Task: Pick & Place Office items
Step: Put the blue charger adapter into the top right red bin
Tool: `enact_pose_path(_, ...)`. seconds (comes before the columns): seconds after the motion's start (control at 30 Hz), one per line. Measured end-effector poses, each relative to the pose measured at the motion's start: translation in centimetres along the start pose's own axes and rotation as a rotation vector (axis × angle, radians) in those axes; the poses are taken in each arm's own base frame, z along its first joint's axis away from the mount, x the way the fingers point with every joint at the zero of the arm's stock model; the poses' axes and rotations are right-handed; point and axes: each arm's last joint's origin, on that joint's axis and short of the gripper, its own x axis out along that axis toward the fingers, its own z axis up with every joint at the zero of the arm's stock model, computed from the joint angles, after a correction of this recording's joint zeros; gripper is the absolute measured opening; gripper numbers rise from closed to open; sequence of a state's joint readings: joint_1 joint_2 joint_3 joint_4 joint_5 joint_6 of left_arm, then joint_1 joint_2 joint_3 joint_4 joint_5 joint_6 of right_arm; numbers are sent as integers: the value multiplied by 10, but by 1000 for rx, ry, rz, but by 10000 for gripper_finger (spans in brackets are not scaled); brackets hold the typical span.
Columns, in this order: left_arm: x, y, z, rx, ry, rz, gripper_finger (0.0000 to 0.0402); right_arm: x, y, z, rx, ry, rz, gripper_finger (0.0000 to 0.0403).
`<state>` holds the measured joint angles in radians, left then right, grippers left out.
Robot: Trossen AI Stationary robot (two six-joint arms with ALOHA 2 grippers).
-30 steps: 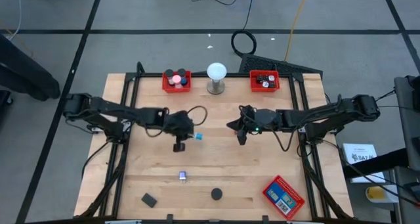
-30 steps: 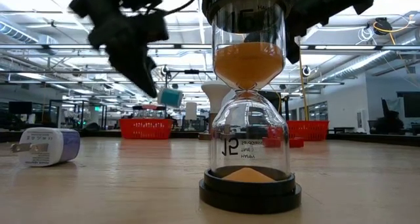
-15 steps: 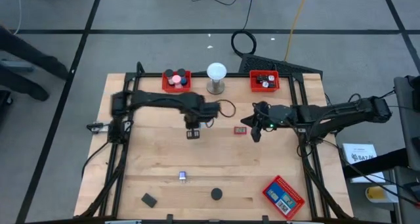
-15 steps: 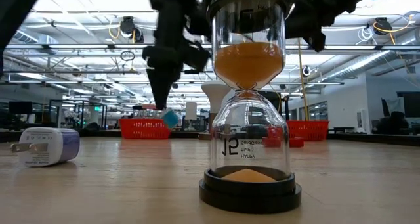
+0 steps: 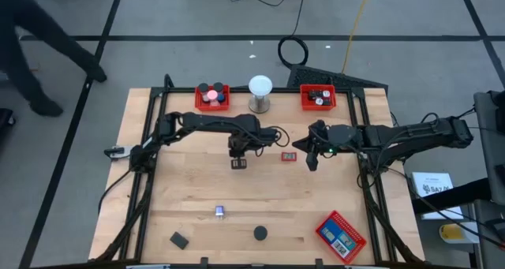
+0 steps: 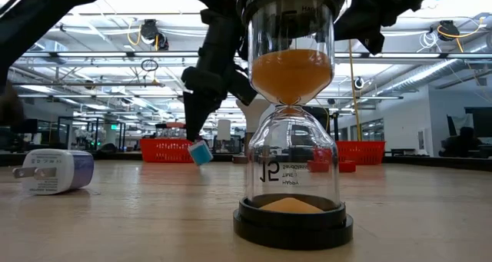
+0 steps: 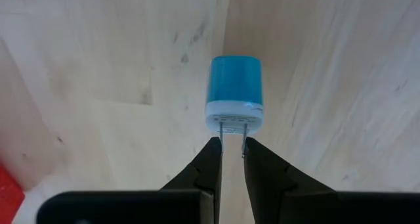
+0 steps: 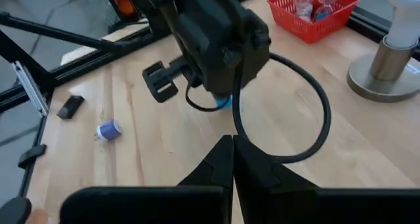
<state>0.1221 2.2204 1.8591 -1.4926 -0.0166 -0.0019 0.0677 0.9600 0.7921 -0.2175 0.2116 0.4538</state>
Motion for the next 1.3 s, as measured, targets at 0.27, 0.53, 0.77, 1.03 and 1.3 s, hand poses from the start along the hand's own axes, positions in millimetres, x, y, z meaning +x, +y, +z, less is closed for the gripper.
enact_pose_path(0.27, 0, -3, 0, 13, -2, -36, 47, 0, 0, 1, -1, -8, 6, 0)
enact_pose_path(0.53, 0, -2, -3, -6, 28, -8, 47, 0, 1, 2, -4, -16, 7, 0)
enact_pose_path(0.77, 0, -3, -2, -27, 26, -12, 77, 0, 1, 2, -9, -18, 8, 0)
enact_pose_path(1.03, -3, -2, -4, -26, 15, 39, 159, 0, 1, 2, -9, -18, 7, 0)
enact_pose_path(1.3, -49, 4, -33, -70, -204, 40, 201, 0, 1, 2, -6, -19, 8, 0)
